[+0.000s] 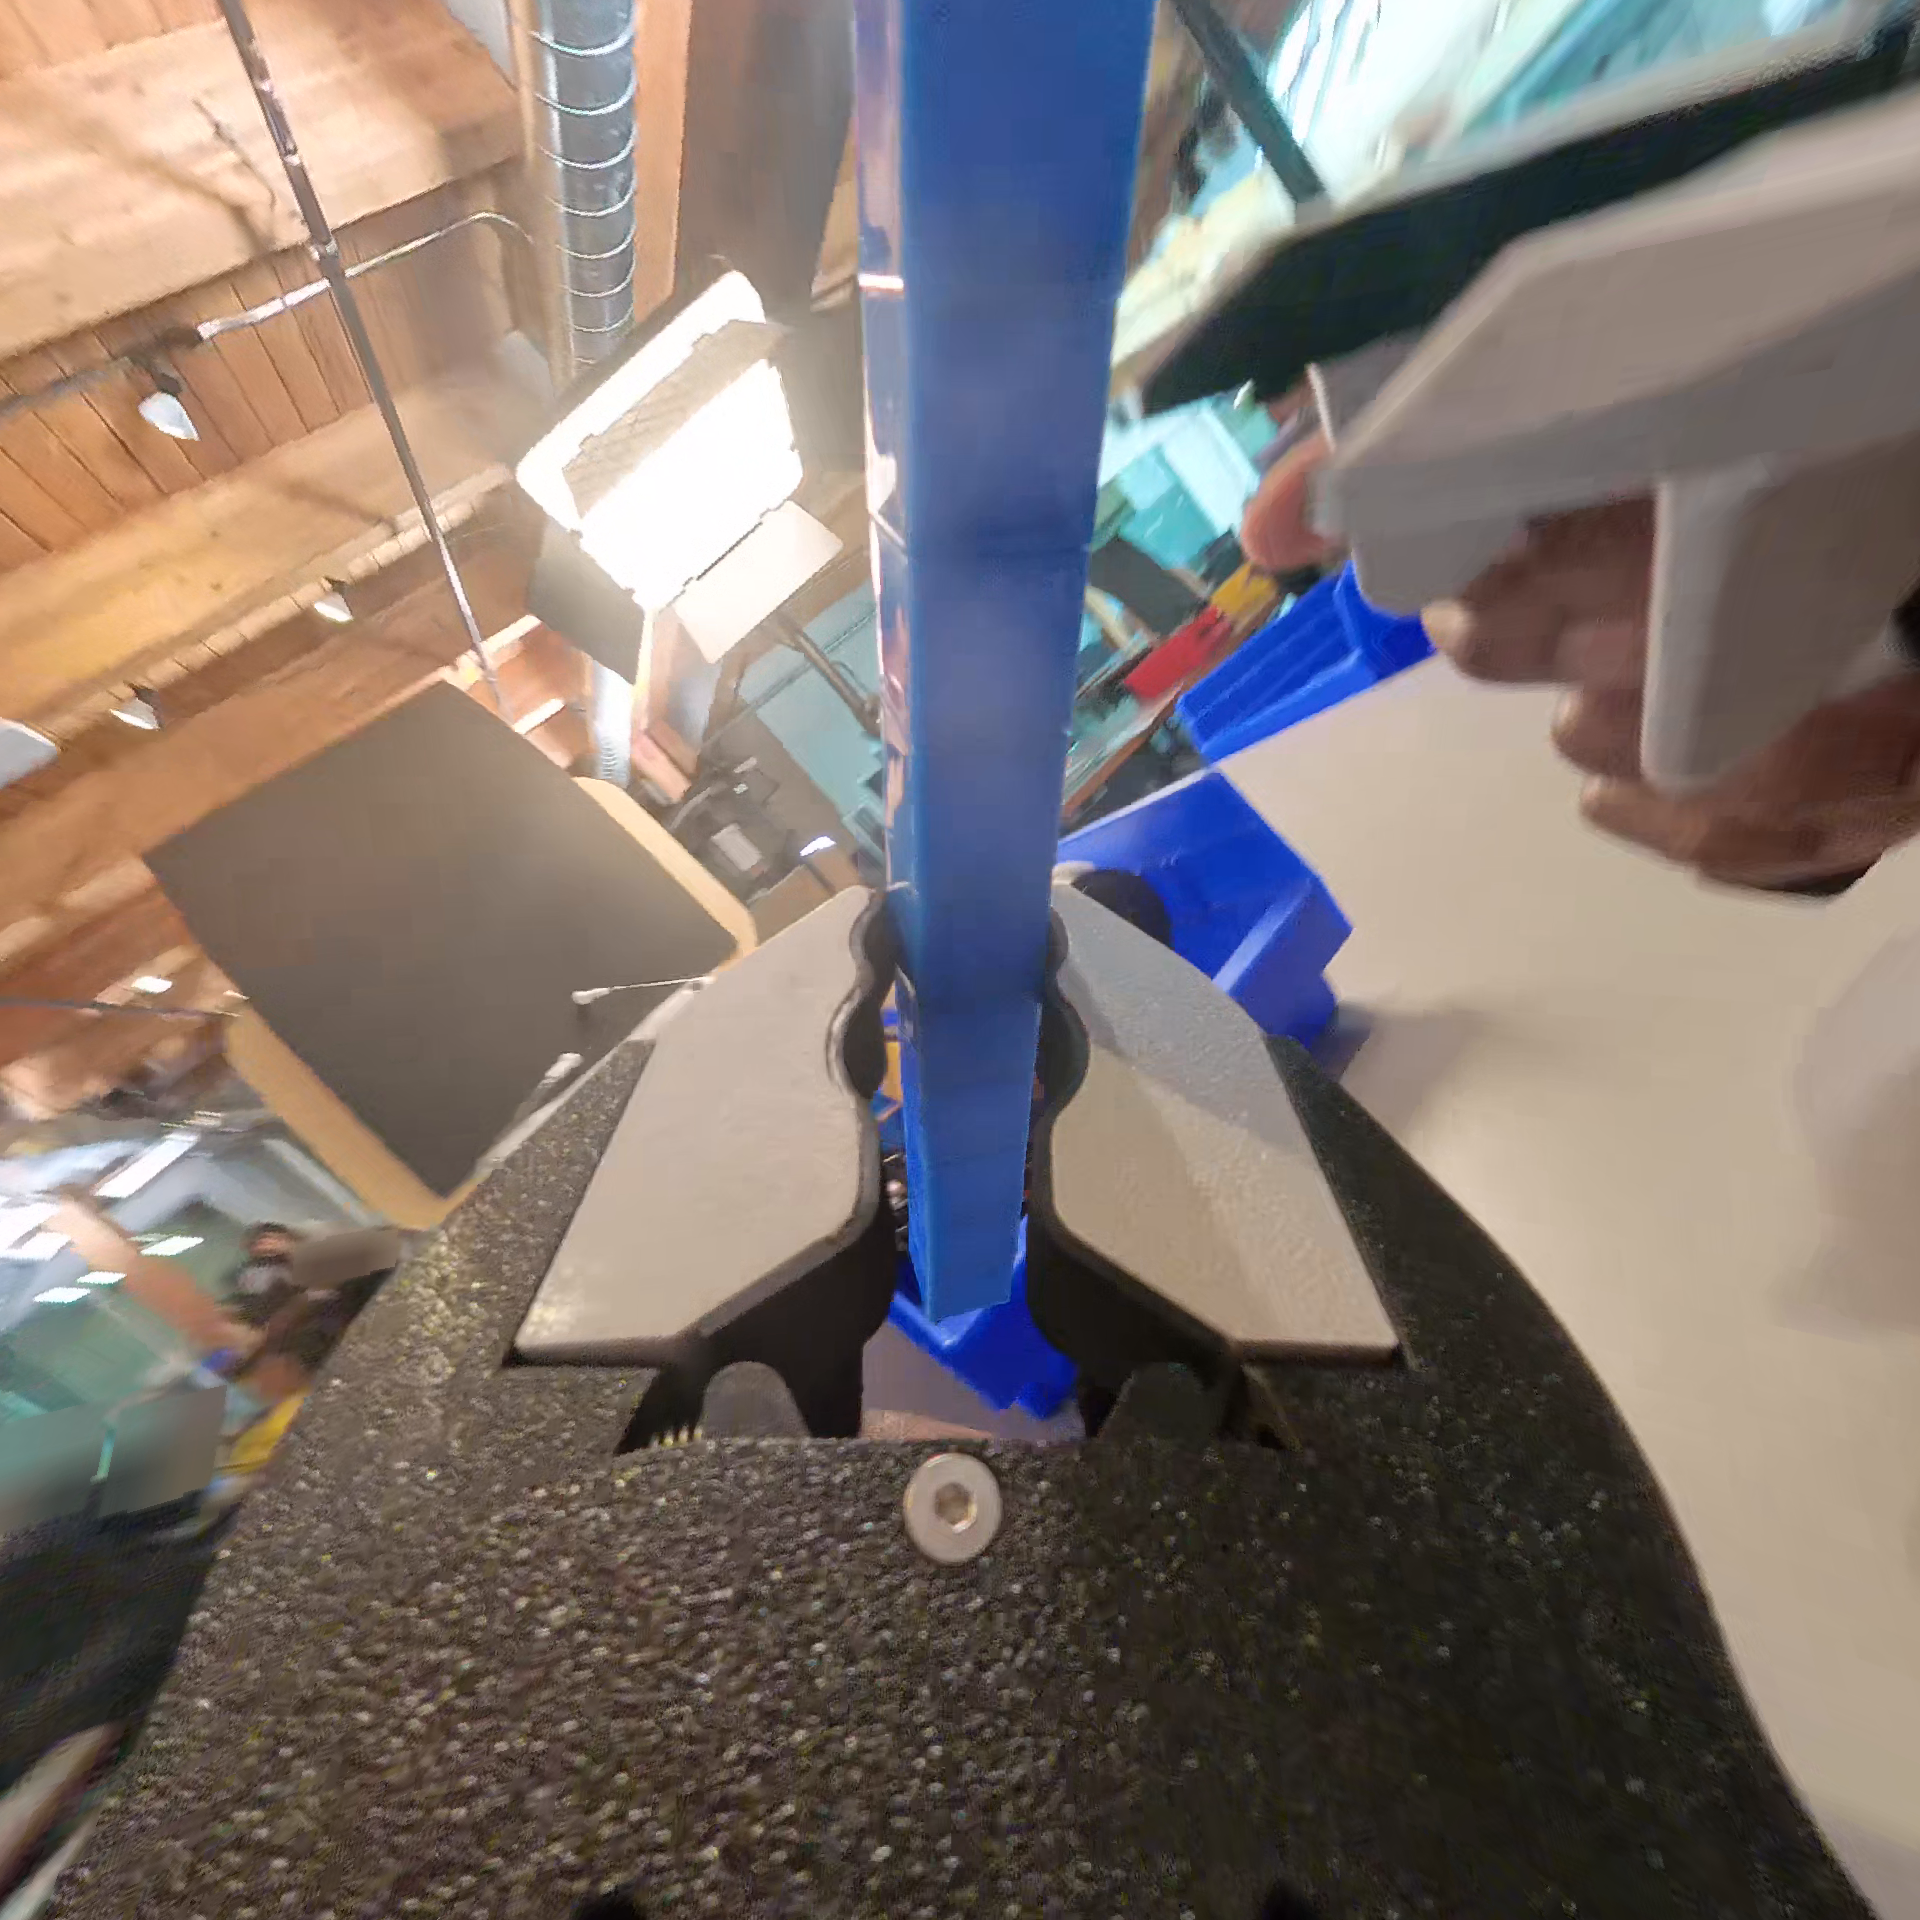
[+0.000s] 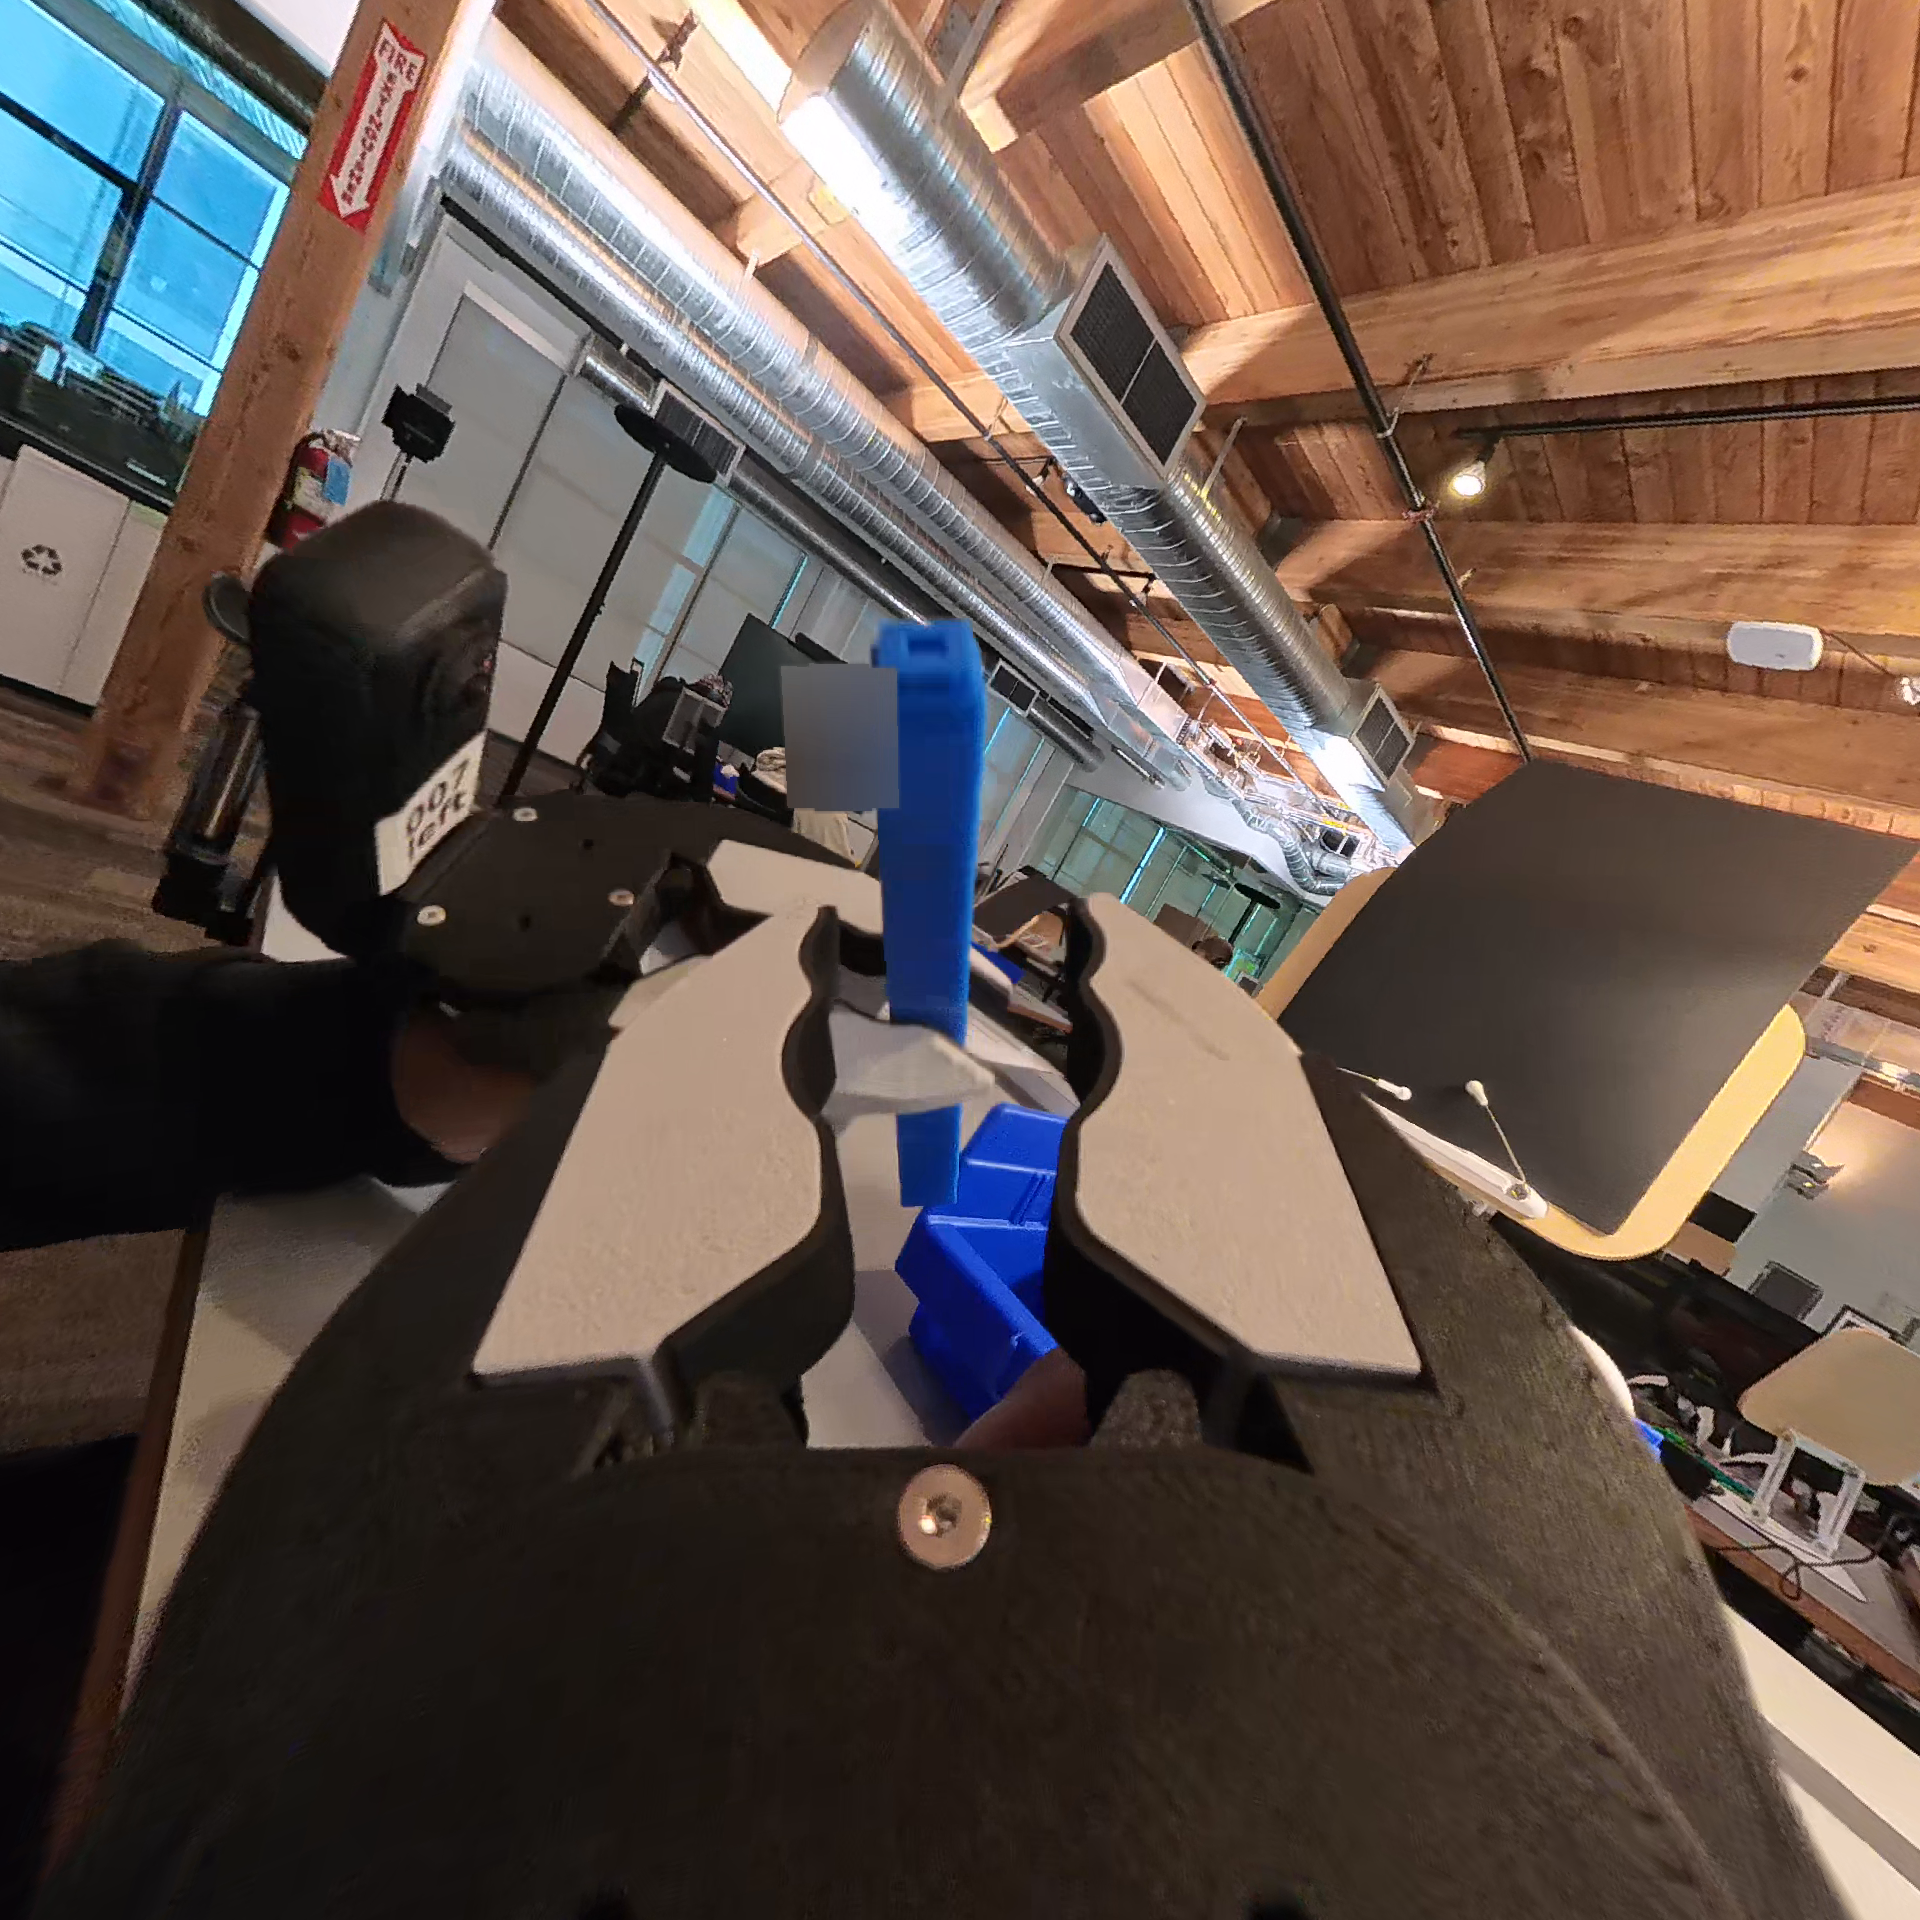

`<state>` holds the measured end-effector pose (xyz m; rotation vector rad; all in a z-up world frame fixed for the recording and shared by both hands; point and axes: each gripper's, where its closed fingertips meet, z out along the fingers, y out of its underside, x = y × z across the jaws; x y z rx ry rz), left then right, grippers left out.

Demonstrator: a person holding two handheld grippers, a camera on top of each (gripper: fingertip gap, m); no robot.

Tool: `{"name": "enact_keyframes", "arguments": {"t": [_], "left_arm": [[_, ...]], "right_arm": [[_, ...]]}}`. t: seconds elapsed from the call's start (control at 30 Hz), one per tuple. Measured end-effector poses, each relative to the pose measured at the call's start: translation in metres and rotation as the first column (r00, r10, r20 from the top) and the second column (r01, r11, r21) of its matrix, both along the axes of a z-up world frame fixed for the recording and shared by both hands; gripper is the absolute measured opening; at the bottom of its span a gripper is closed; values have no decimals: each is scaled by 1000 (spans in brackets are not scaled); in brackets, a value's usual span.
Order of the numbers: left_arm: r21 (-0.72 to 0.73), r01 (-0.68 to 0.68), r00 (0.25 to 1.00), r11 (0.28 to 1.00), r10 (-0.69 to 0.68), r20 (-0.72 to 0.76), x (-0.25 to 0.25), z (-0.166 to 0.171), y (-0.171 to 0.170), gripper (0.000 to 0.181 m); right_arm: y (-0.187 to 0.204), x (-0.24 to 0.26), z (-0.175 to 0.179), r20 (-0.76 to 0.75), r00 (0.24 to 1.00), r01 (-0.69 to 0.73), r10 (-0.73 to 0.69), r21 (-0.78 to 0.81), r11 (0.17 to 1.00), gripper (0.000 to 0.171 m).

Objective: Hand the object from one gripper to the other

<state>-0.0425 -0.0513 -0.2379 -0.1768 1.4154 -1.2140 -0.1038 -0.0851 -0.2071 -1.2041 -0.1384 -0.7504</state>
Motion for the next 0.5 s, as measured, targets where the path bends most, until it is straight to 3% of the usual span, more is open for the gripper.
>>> {"name": "enact_keyframes", "arguments": {"t": [0.1, 0.17, 0.3, 0.5], "left_arm": [[-194, 161, 980, 968, -180, -81, -9, 11, 2, 26], [-350, 273, 940, 896, -325, -101, -17, 21, 4, 26], [-655, 437, 785, 617, -617, -58, -29, 38, 7, 26], [-877, 440, 598, 192, -791, 127, -29, 49, 30, 25]], "right_arm": [[2, 4, -3, -20, 1000, 12, -12, -18, 1000, 44], [7, 10, -10, -27, 998, 47, -49, -65, 997, 44], [19, 20, -28, -10, 991, 129, -133, -186, 974, 48], [22, 19, -30, 64, 982, 187, -178, -202, 961, 50]]}}
